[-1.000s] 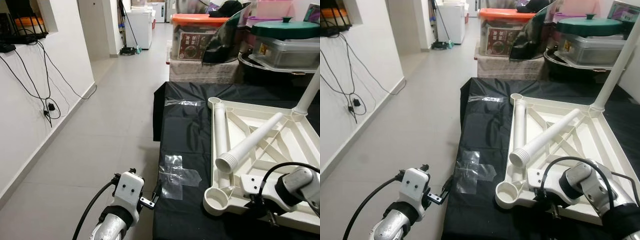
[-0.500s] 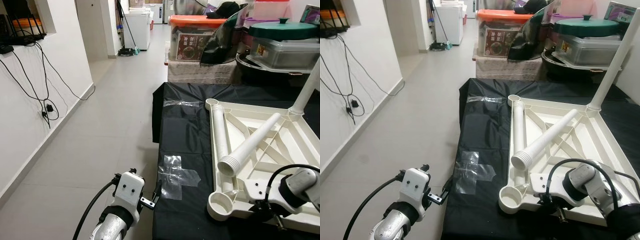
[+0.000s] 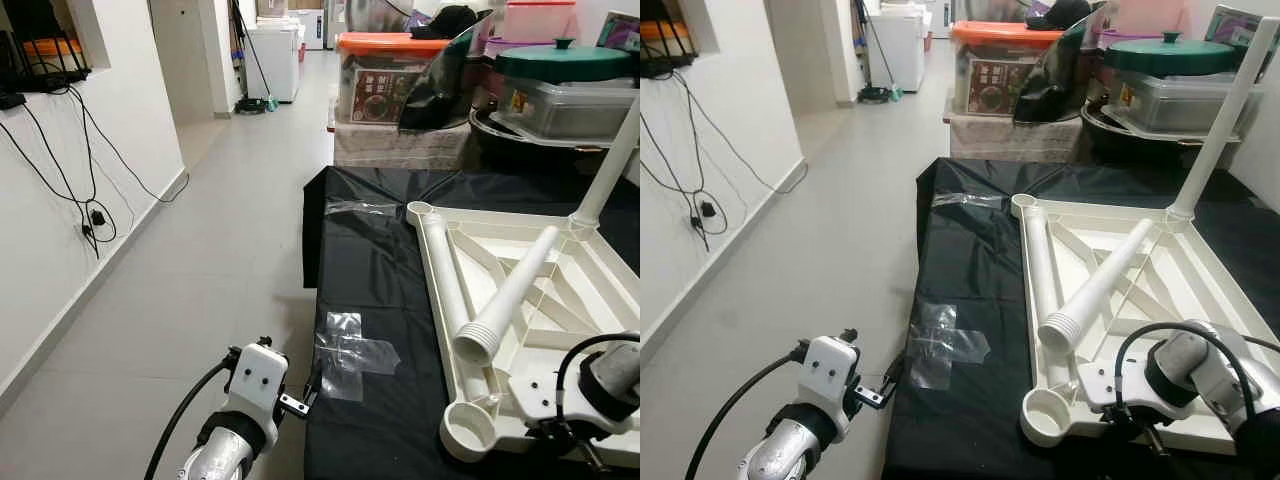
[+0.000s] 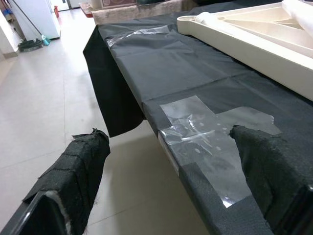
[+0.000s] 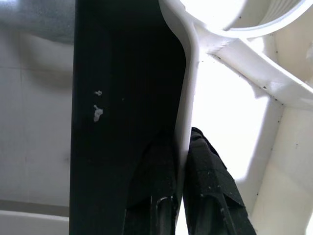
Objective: Building children table
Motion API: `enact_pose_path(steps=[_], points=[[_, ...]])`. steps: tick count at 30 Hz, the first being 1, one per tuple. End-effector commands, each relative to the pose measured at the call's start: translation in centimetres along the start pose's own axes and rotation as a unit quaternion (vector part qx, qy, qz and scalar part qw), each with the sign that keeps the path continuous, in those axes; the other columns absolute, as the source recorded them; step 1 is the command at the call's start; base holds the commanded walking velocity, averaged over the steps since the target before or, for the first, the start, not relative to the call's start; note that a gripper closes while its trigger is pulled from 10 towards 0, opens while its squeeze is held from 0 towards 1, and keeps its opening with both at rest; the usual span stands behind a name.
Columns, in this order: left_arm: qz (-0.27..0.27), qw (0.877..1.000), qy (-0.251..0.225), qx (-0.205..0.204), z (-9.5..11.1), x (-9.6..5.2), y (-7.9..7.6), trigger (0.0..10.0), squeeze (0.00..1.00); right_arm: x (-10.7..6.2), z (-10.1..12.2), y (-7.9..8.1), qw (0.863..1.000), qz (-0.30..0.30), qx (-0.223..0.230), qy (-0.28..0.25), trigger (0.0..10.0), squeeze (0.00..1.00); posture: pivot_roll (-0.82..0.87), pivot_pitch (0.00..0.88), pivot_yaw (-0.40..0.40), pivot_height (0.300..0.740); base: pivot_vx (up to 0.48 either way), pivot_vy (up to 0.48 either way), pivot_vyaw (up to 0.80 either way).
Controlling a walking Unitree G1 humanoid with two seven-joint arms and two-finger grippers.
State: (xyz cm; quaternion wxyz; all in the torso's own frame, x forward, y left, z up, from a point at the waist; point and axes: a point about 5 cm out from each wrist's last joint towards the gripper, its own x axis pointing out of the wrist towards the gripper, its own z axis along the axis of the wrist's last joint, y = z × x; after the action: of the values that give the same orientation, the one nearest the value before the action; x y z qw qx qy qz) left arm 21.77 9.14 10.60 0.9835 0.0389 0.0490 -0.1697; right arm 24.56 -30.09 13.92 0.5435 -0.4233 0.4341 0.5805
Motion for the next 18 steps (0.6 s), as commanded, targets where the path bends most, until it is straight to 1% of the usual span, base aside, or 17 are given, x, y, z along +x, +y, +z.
enact_pose_path(steps=[1,4,5,7,9,11,12,13,14,18], points=[[-0.003,1.000,0.004,-0.003,-0.1,-0.1,0.0,10.0,0.00,2.2,-0.1,1.5,0.995,0.095,-0.031,0.022,0.0,0.00,0.05,0.000,-0.049,0.740,0.000,0.000,0.00],[-0.003,1.000,0.005,-0.003,-0.1,-0.1,0.0,10.0,0.00,2.4,-0.4,1.5,0.995,0.093,-0.034,0.020,0.0,0.00,0.05,0.000,-0.047,0.740,0.000,0.000,0.00],[-0.003,1.000,0.005,-0.003,-0.1,-0.1,0.0,10.0,0.00,2.5,-0.2,1.4,0.995,0.090,-0.039,0.007,0.0,0.00,0.05,0.000,-0.047,0.740,0.000,0.000,0.00],[-0.003,1.000,0.005,-0.003,-0.1,-0.1,0.0,10.0,0.00,2.5,-0.2,1.4,0.995,0.090,-0.039,0.007,0.0,0.00,0.05,0.000,-0.047,0.740,0.000,0.000,0.00],[-0.003,1.000,0.005,-0.002,-0.1,-0.1,0.0,10.0,0.00,2.8,0.6,1.2,0.995,0.080,-0.054,-0.019,0.0,0.00,0.05,0.000,-0.046,0.740,0.000,0.000,0.00],[-0.003,1.000,0.005,-0.002,-0.1,-0.1,0.0,10.0,0.00,2.8,0.6,1.2,0.995,0.080,-0.054,-0.019,0.0,0.00,0.05,0.000,-0.046,0.740,0.000,0.000,0.00],[-0.003,1.000,0.005,-0.002,-0.1,-0.1,0.0,10.0,0.00,2.9,1.0,1.0,0.995,0.074,-0.061,-0.030,0.0,0.00,0.05,0.000,-0.047,0.740,0.000,0.000,0.00],[-0.003,1.000,0.005,-0.002,-0.1,-0.1,0.0,10.0,0.00,2.9,1.0,1.0,0.995,0.074,-0.061,-0.030,0.0,0.00,0.05,0.000,-0.047,0.740,0.000,0.000,0.00],[-0.003,1.000,0.006,-0.002,-0.1,-0.1,0.0,10.0,0.00,3.0,1.4,0.7,0.995,0.059,-0.068,-0.041,10.0,0.00,0.05,0.000,-0.048,0.740,0.000,0.000,0.00],[-0.003,1.000,0.006,-0.002,-0.2,-0.1,0.0,10.0,0.00,3.0,1.8,0.2,0.995,0.046,-0.071,-0.046,10.0,0.00,0.05,0.000,-0.047,0.740,0.000,0.000,0.00]])
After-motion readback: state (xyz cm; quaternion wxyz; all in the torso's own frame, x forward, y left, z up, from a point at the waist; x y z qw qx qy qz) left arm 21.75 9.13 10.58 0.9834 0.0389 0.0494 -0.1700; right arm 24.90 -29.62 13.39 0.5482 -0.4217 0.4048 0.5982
